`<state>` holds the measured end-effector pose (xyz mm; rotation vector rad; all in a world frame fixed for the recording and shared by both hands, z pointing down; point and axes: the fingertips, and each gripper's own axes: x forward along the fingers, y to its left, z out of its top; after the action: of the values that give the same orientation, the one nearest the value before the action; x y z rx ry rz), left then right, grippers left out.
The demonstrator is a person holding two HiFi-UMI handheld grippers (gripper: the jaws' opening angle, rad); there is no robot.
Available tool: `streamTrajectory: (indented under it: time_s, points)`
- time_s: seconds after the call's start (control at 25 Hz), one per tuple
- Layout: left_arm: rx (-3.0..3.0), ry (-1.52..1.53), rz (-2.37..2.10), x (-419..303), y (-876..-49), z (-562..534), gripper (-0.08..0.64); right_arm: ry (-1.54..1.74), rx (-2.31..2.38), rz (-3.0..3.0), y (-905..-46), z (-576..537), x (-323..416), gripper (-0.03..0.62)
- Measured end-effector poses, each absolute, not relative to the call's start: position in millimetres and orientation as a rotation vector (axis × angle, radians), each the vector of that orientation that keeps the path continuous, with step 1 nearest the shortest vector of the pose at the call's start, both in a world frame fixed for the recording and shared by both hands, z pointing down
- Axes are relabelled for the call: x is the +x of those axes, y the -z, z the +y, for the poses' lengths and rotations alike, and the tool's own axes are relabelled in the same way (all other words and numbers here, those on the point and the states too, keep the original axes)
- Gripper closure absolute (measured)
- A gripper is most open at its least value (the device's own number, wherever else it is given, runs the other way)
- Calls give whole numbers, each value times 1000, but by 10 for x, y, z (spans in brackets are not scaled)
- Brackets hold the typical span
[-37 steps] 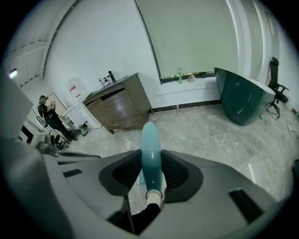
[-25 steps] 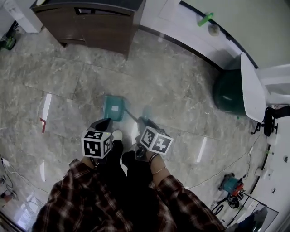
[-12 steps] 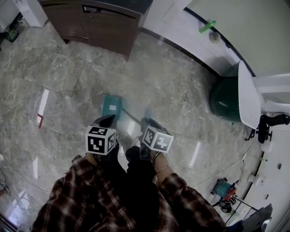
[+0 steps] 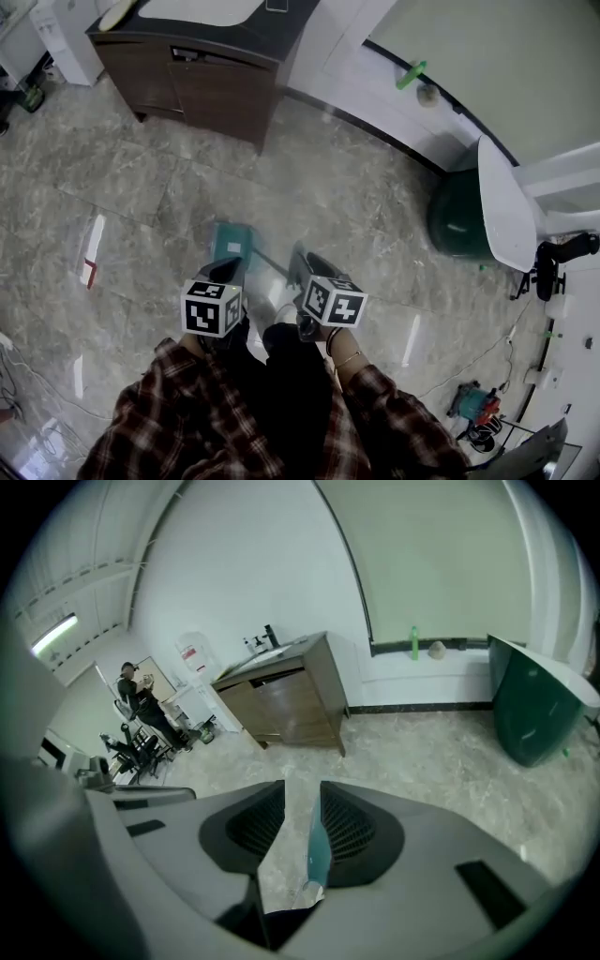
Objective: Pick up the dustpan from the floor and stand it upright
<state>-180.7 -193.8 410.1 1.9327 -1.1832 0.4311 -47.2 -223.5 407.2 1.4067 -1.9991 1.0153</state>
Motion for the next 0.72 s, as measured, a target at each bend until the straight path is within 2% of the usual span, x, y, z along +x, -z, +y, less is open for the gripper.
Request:
streamTrajectory:
  time_s: [0.28,0.48,0.72]
  points:
    - [2058,-375,-1194,-1768,-3472,-1986,559,-850,1318,-2227,-3248,-2135,-643,470]
    - [2170,-356,-1194,-1750,-3058,-1958,558,-645,1404,-2267,-2731,-2088,-687,565]
    - [2221,-323,-1187,-1676,-2788,-1791,558,-542,1455,-2351,-2280,-1928,-676,580]
